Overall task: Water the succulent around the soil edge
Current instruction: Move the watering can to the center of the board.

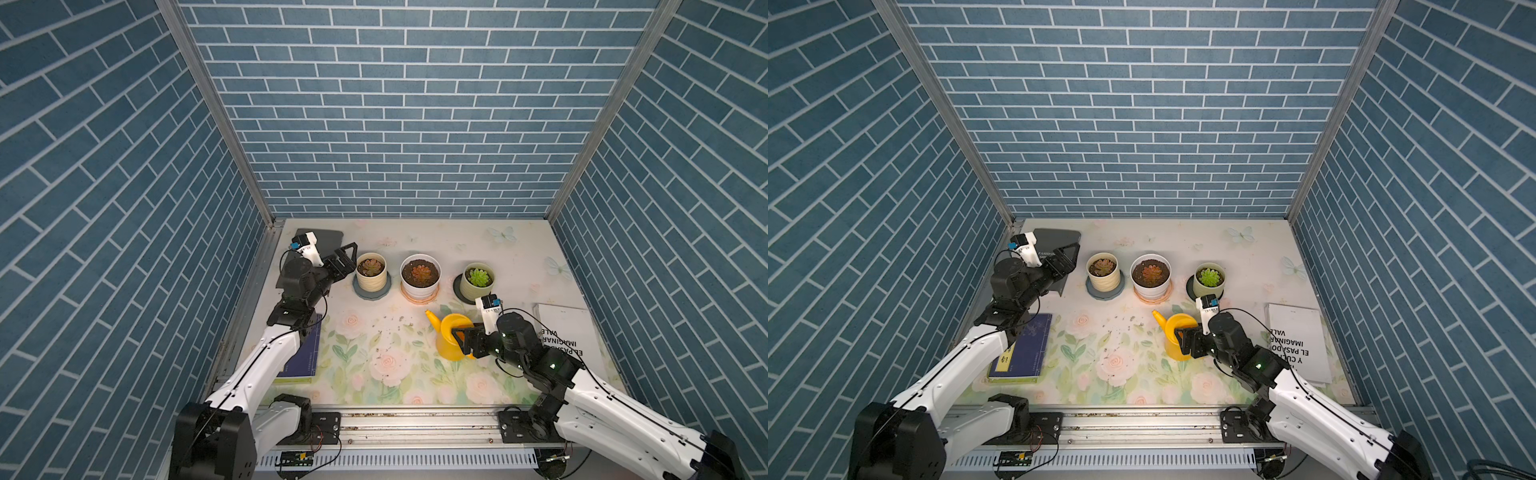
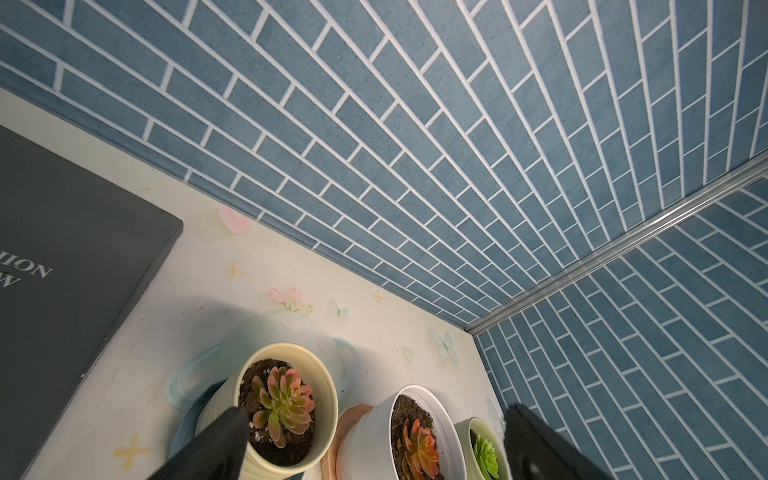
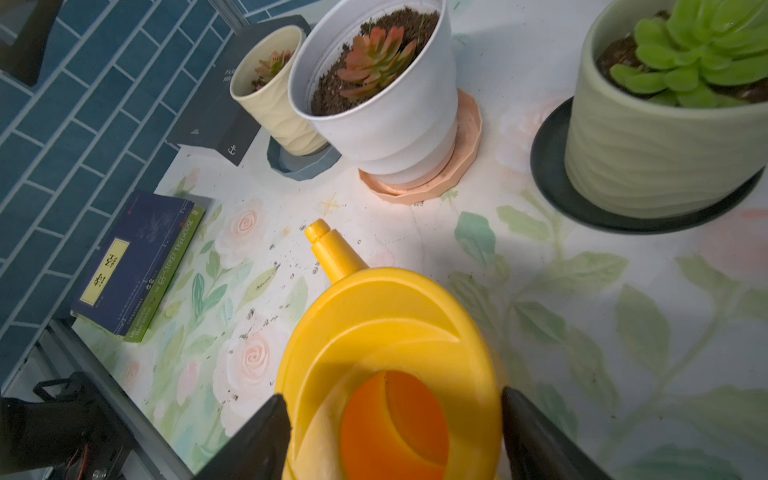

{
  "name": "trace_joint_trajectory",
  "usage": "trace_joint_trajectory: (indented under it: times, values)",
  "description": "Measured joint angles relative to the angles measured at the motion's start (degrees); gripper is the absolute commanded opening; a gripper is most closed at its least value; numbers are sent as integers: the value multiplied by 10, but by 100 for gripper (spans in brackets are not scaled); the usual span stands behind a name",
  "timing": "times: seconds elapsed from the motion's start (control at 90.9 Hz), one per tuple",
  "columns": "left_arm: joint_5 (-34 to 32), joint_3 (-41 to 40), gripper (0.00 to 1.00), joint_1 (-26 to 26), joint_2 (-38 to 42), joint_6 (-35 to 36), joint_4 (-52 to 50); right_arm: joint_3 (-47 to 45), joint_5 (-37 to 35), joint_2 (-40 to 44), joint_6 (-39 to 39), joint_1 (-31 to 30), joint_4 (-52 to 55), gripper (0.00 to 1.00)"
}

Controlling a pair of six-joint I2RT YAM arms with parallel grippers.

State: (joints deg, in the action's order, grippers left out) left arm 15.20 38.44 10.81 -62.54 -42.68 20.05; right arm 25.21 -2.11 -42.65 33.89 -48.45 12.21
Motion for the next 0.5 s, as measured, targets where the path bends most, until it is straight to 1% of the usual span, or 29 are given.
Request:
trace_joint_trajectory:
  times: [0.088,0.231,0.396,0.495]
  values:
    - [1,0,100,0,7,1,-12,12,-29,-1,7,-17,15,82]
    - [2,0,100,1,29,10,-32,35,-62,20,9,-18,60,81]
    - [4,2,100,1,41,14,-41,47,-67,41,15,-25,116,75]
    - [5,3,100,1,44,16,-48,52,-67,45,24,-37,147,74]
